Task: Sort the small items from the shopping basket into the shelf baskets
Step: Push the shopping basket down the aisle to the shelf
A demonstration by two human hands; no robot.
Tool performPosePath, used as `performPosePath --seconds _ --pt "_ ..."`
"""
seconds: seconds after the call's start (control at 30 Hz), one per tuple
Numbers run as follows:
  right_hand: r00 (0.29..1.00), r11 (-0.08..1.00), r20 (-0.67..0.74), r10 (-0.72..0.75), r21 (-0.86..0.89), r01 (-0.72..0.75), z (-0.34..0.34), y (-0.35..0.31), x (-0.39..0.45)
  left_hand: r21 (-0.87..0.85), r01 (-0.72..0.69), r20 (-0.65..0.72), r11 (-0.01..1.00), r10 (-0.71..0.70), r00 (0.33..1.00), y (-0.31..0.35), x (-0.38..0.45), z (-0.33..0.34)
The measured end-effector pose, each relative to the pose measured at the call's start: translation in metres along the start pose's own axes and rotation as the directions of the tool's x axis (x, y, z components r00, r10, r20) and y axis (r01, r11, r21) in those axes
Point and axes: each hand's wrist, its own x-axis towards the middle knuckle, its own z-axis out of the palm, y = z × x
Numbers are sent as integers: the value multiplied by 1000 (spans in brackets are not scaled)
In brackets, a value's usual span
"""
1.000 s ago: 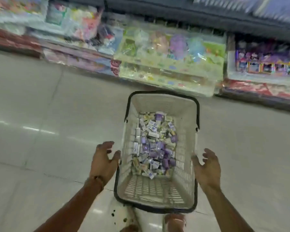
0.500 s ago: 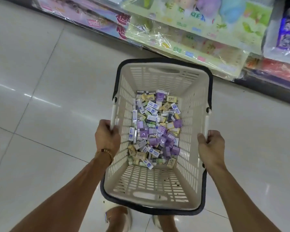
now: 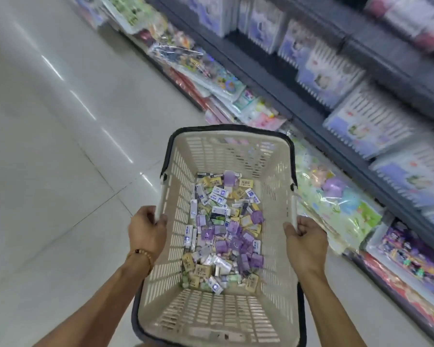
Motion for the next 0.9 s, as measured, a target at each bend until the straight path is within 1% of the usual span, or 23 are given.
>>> performPosePath --seconds 0.13,0.27,0.37,0.43,0.5,0.6,0.73,0.9 --pt "993 995 64 -96 -28 98 23 -110 3 -85 54 -75 995 -61 995 38 31 -69" --pt "975 976 126 -181 -96 193 73 -220 17 -147 104 -119 984 -122 985 75 88 -135" --pt "970 962 142 -198 -163 220 125 -298 29 -161 134 -127 978 -155 980 101 145 -185" --pt "967 959 165 -195 -176 224 164 -346 38 -162 149 -130 976 -170 977 119 188 -217" --pt "963 960 185 -193 -168 225 200 -389 47 -152 166 -138 974 -187 973 136 230 -246" --pt "950 958 232 -210 -144 247 254 -453 66 -151 166 -187 975 -193 963 163 293 -282" --pt "921 952 309 -236 -116 283 328 -543 107 -174 203 -225 964 -239 944 204 382 -322" --pt "878 940 408 -250 -115 321 429 -654 178 -234 229 -297 945 -293 909 255 501 -351"
